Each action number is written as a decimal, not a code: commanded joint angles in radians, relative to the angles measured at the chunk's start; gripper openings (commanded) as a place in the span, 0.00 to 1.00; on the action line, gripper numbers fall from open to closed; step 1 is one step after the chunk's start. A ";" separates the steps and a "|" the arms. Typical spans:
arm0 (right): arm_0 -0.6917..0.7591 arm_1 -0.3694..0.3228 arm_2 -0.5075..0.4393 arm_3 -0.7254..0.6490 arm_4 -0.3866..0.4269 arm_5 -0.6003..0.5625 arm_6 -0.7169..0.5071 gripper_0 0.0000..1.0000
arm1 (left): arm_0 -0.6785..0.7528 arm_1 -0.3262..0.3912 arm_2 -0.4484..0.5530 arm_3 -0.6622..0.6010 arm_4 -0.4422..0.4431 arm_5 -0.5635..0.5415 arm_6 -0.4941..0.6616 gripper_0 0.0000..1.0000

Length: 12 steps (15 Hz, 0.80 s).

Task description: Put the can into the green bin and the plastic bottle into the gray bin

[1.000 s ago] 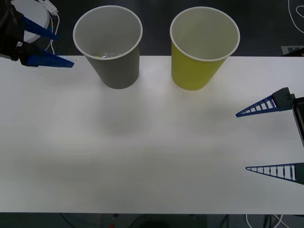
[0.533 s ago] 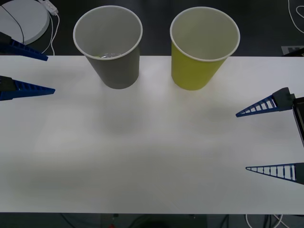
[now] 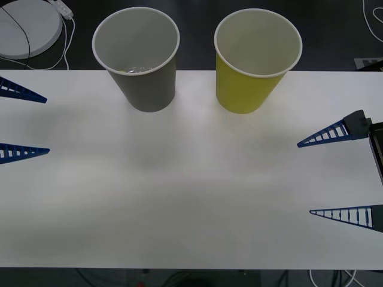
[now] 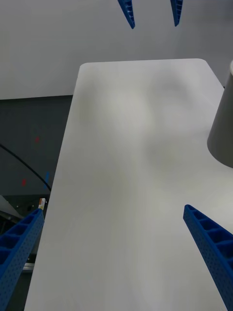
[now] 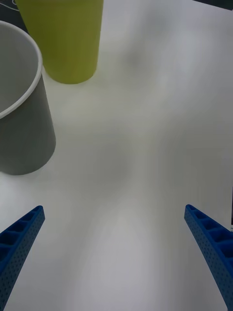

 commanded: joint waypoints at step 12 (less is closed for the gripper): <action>0.000 0.000 0.000 0.000 0.000 0.000 0.000 1.00 | 0.213 -0.002 0.126 0.002 0.130 -0.085 -0.273 1.00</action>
